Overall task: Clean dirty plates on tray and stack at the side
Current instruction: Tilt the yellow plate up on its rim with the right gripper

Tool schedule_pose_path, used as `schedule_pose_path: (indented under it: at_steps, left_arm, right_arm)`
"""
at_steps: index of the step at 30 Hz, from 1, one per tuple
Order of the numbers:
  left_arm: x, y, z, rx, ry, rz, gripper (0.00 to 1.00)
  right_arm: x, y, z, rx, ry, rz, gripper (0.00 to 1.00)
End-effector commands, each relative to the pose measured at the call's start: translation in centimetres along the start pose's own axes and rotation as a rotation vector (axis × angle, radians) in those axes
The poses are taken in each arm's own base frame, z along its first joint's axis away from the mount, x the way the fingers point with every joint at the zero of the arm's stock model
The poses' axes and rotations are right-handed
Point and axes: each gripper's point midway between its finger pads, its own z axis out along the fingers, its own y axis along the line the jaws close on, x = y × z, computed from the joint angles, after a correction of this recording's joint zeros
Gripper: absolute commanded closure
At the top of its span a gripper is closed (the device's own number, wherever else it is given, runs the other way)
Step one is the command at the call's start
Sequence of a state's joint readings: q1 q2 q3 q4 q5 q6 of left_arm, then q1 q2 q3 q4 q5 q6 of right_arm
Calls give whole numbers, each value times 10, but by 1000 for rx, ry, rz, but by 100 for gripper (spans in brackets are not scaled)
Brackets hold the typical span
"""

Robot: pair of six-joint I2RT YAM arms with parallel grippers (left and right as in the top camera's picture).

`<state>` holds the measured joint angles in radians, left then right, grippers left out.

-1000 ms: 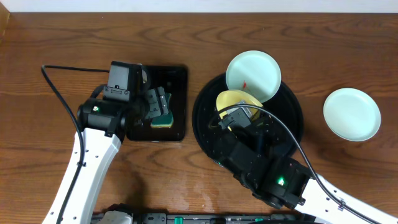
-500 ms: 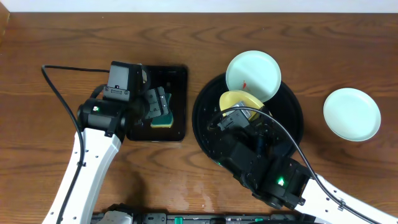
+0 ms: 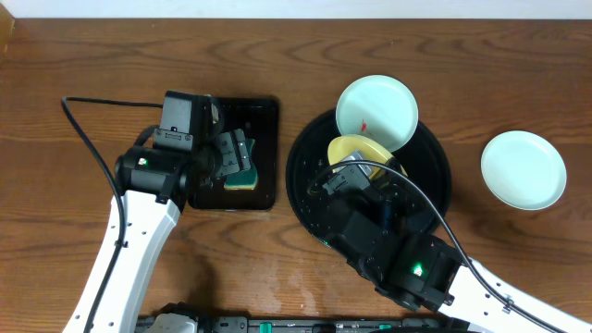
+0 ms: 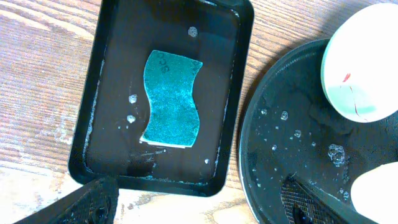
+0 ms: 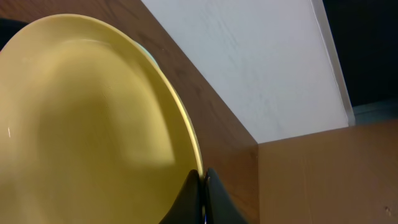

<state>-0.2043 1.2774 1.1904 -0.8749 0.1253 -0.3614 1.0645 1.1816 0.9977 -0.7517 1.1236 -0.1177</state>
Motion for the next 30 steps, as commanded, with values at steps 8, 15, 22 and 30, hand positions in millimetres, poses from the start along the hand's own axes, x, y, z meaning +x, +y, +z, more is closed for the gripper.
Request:
schedule_pose_path:
  at_steps: [8, 15, 22, 30]
  left_arm:
    - [-7, -2, -7, 7, -23, 9, 16]
    - [-7, -2, -7, 7, -23, 9, 16]
    - [-7, -2, -7, 7, -23, 9, 16]
    - [-7, -2, -7, 7, -23, 9, 16]
  right_arm:
    - [-7, -12, -7, 33, -22, 21, 99]
    - [-6, -18, -7, 70, -17, 22, 99]
    - [-2, -22, -5, 90, 0, 23, 99]
    - [-8, -4, 0, -33, -17, 89, 99]
